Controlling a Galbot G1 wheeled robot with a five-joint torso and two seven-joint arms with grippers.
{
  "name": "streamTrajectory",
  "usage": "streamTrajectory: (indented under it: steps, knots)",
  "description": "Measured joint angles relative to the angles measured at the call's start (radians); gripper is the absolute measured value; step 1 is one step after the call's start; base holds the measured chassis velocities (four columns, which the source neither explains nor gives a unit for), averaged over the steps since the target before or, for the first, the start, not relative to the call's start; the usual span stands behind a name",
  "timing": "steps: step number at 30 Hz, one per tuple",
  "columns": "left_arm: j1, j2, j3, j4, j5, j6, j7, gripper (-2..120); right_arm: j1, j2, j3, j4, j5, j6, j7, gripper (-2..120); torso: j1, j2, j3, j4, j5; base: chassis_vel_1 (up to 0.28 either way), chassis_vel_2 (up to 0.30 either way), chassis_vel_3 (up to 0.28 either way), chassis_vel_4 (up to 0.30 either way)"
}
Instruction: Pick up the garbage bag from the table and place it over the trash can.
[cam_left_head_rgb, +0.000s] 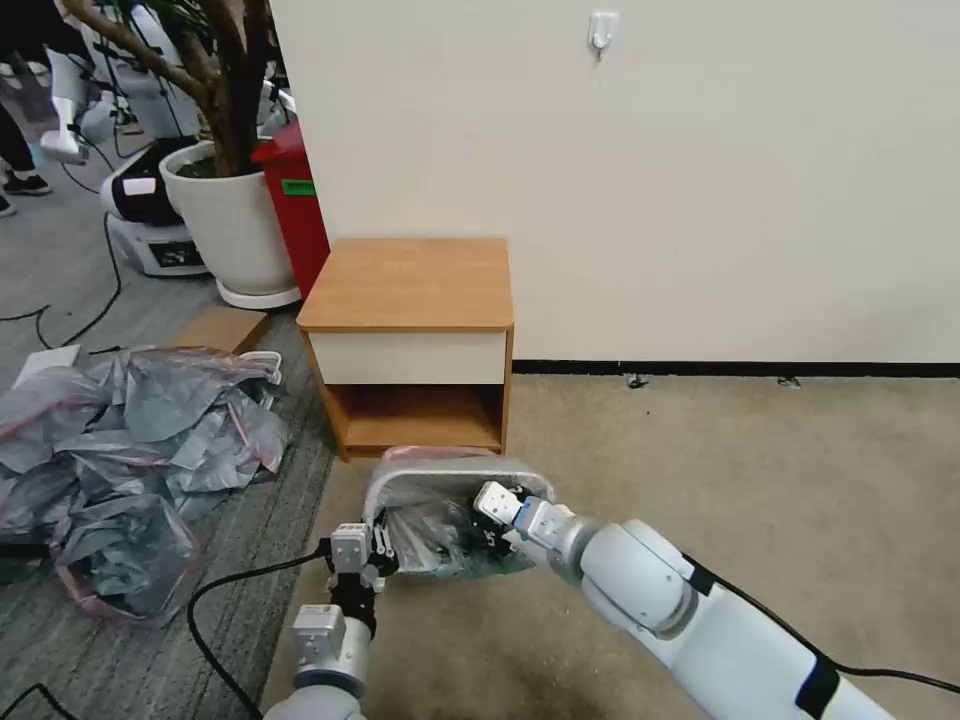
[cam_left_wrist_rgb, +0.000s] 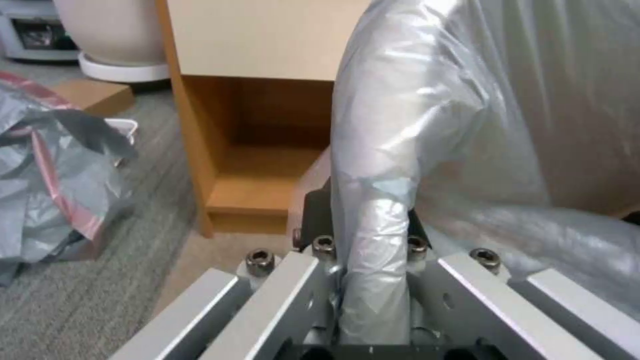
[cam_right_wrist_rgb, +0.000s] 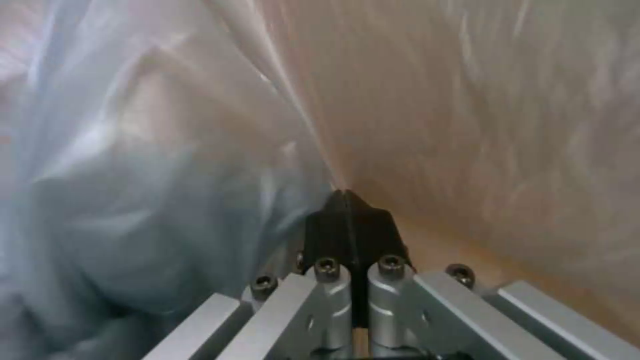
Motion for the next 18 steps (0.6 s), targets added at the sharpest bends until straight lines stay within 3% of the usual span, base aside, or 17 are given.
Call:
streamTrajectory:
  steps: [18]
  knots:
    - [-0.002,-0.014,0.018,0.01,-0.006,0.002,-0.007,1,-0.015,0.044,-0.024,-0.033,-0.117,0.003,0.0,0,0.0,0.0,0.0,0.0,0.0,0.0,0.0,0.0,0.0]
